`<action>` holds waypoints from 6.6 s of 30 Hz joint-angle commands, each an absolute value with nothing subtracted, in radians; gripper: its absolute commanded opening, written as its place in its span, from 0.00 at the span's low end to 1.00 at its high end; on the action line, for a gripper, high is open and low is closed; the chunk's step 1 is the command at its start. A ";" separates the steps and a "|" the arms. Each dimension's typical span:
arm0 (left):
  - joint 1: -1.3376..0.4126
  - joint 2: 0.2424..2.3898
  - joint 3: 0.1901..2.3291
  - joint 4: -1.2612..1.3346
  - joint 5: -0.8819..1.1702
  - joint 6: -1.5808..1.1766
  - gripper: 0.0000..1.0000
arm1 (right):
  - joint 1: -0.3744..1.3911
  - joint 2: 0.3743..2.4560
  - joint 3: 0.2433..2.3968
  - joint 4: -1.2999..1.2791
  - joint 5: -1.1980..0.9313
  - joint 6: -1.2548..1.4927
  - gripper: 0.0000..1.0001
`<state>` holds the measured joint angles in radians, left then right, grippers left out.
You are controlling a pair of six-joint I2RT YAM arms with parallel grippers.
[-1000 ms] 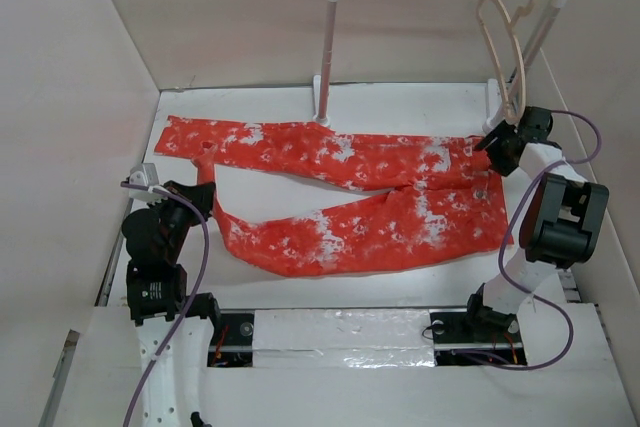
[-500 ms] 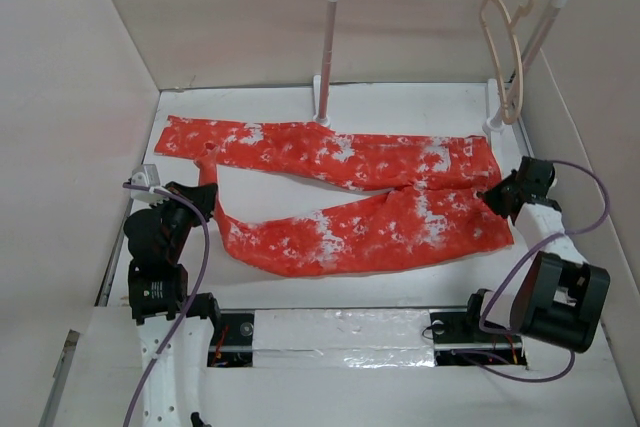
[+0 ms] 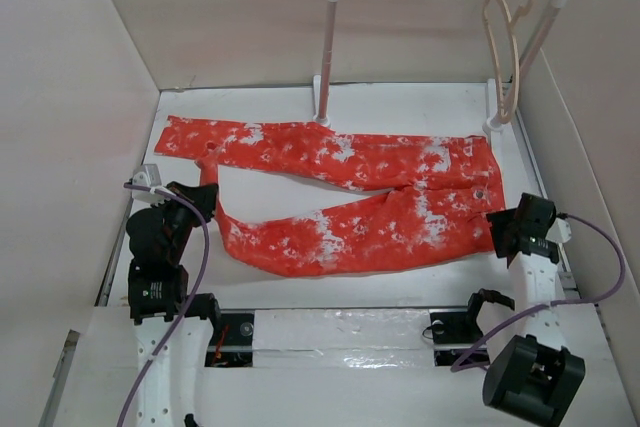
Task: Place the trousers on the hanger
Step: Fold the trousers at the center of the board.
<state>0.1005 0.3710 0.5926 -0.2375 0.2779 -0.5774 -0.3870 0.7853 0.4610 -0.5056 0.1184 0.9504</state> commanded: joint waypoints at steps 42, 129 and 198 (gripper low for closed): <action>0.095 0.475 0.825 -0.255 -0.081 -0.625 0.00 | -0.195 0.901 0.804 -0.736 0.478 0.884 0.00; 0.104 2.306 2.131 -0.230 -0.604 -0.468 0.76 | -0.273 1.663 1.154 0.097 0.181 0.747 0.66; 0.166 1.950 1.333 -0.086 -0.185 -0.769 0.00 | -0.385 1.321 0.379 0.388 -0.272 0.859 0.00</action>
<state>0.1654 2.0094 1.3098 -0.0254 -0.1436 -0.7910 -0.3740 1.3884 0.3950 0.3660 -0.2955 0.8749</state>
